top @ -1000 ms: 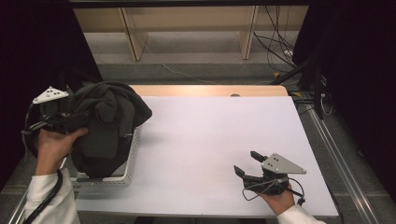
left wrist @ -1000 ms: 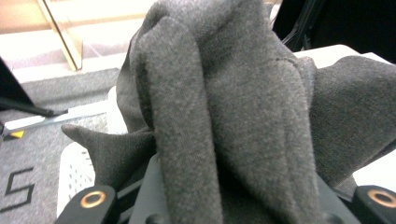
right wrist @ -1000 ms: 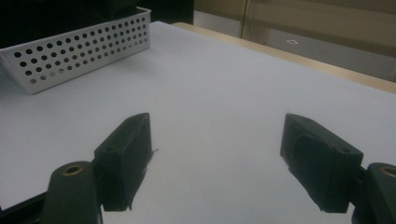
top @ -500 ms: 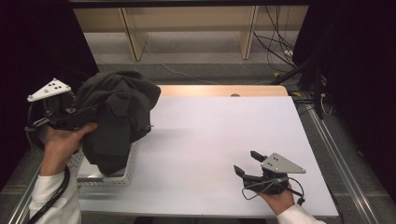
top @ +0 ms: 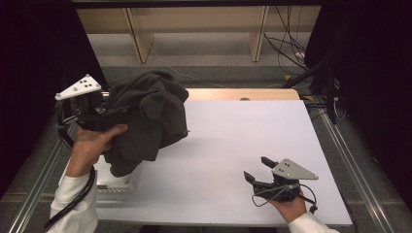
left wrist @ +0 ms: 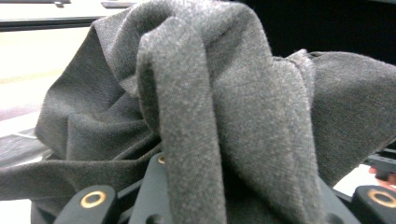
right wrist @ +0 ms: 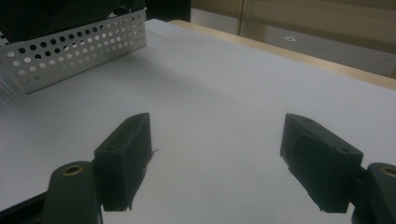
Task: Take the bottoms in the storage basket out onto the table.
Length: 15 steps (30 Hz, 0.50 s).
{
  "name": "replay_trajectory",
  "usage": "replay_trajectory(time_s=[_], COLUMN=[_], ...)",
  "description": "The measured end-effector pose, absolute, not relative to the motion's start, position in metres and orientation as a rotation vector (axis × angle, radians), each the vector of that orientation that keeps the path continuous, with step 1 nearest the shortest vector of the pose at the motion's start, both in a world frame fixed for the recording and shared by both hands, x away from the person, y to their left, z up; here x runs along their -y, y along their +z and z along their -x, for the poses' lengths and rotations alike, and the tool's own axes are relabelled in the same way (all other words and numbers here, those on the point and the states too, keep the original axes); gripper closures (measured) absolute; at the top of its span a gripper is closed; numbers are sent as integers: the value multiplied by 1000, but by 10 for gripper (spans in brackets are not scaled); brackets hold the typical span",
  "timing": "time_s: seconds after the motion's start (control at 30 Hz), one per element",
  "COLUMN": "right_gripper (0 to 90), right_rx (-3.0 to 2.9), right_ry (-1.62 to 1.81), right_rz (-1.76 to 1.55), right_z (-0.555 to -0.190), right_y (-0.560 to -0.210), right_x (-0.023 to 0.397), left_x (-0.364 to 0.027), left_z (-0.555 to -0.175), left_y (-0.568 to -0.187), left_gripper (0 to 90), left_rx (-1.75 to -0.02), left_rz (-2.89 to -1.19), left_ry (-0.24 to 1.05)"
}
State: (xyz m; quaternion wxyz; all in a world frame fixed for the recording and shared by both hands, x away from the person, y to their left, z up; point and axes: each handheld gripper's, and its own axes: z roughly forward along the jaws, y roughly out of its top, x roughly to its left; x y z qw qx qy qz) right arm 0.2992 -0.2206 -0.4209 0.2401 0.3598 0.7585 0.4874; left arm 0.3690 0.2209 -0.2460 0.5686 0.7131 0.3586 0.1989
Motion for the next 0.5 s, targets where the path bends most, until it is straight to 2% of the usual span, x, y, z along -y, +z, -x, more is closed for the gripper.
replay_trajectory(time_s=[0.1, 0.5], right_gripper=[259, 259], right_rx=[-2072, -2059], right_ry=[1332, 1340], right_rz=[-987, -988], right_z=[-299, -299], right_y=[-421, -420], right_x=[221, 222], left_x=[-213, -170], left_z=[-369, -375], left_y=[-245, -247], left_gripper=[733, 733], left_rx=[-820, -686], left_rz=[-1668, -1642], left_ry=[450, 215])
